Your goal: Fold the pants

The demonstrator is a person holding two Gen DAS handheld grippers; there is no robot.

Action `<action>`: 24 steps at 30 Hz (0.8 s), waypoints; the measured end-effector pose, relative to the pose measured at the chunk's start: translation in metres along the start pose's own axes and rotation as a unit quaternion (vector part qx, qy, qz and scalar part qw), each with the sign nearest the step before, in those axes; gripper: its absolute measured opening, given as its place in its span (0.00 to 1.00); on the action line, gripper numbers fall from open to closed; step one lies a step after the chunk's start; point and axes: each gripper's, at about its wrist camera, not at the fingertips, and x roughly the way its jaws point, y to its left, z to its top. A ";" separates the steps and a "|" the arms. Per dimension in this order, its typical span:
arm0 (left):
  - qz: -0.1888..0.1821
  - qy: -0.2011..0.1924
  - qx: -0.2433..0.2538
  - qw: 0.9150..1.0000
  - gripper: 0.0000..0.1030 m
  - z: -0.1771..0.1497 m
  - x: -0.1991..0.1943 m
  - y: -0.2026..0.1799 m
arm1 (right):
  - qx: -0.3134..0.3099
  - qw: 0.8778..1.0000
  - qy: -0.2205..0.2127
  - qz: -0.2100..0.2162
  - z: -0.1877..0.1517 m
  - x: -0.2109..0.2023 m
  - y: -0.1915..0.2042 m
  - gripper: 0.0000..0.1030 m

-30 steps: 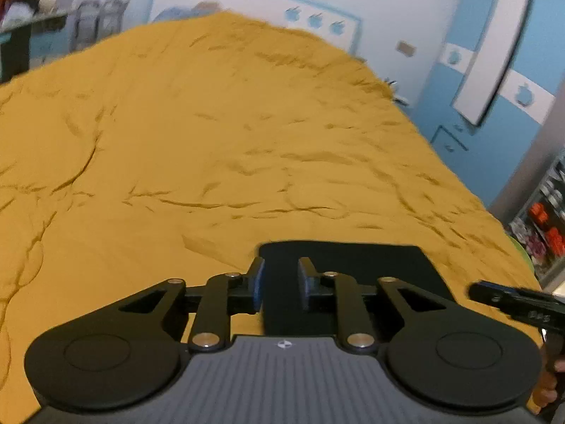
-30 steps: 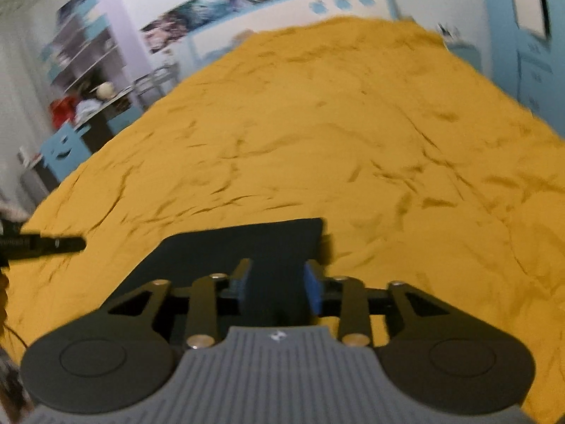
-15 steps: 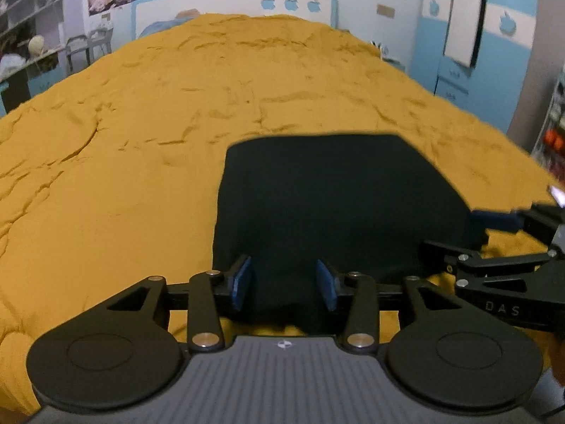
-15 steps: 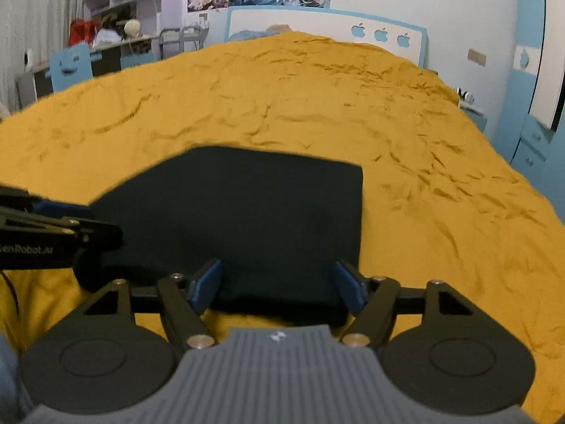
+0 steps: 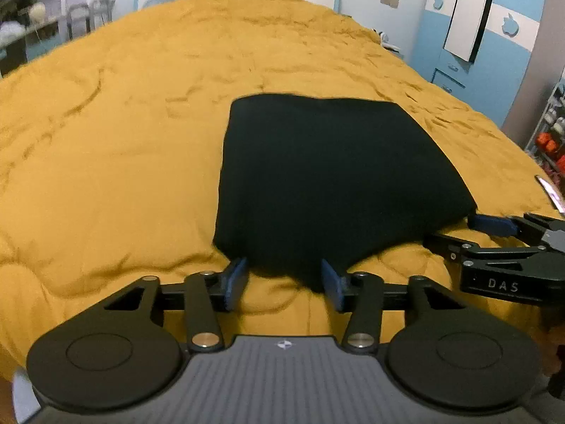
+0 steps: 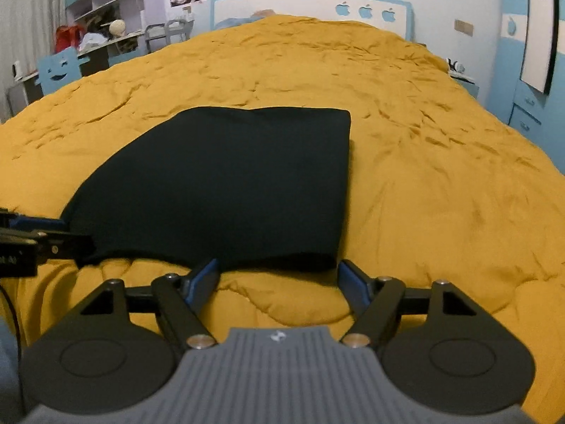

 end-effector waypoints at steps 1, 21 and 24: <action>-0.004 0.005 0.003 1.000 0.58 -0.001 -0.001 0.001 | -0.004 1.000 0.000 -0.001 -0.001 -0.003 0.001 0.68; 0.077 -0.124 0.028 0.989 0.82 0.082 -0.101 -0.037 | 0.058 0.990 -0.126 -0.004 0.096 -0.125 -0.005 0.80; 0.096 -0.128 0.029 0.987 0.85 0.070 -0.107 -0.048 | 0.060 0.990 -0.128 -0.007 0.089 -0.140 0.004 0.80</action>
